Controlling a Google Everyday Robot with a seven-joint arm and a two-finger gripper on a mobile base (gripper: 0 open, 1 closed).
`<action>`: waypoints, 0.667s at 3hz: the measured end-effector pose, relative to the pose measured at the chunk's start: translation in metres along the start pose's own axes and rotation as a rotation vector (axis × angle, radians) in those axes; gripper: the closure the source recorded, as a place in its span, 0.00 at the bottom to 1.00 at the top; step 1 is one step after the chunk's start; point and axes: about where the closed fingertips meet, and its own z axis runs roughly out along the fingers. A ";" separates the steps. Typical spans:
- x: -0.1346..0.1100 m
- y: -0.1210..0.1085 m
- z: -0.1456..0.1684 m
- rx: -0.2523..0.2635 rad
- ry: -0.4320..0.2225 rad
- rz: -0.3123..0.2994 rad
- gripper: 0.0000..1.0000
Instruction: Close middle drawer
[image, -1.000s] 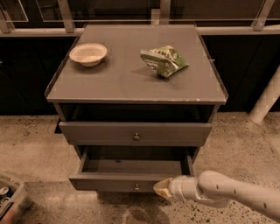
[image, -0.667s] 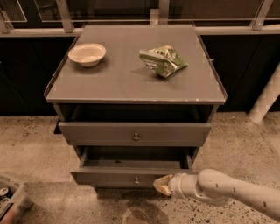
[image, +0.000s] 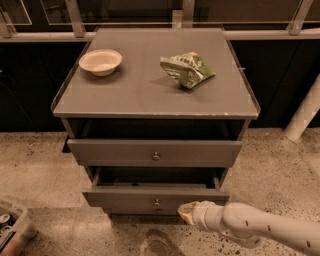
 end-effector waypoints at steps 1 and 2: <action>0.000 -0.001 0.003 -0.005 -0.006 0.000 1.00; -0.005 -0.025 0.011 0.067 -0.026 -0.003 1.00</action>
Offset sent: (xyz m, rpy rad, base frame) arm 0.0628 -0.0336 -0.0061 -0.0647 -0.1394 -0.1477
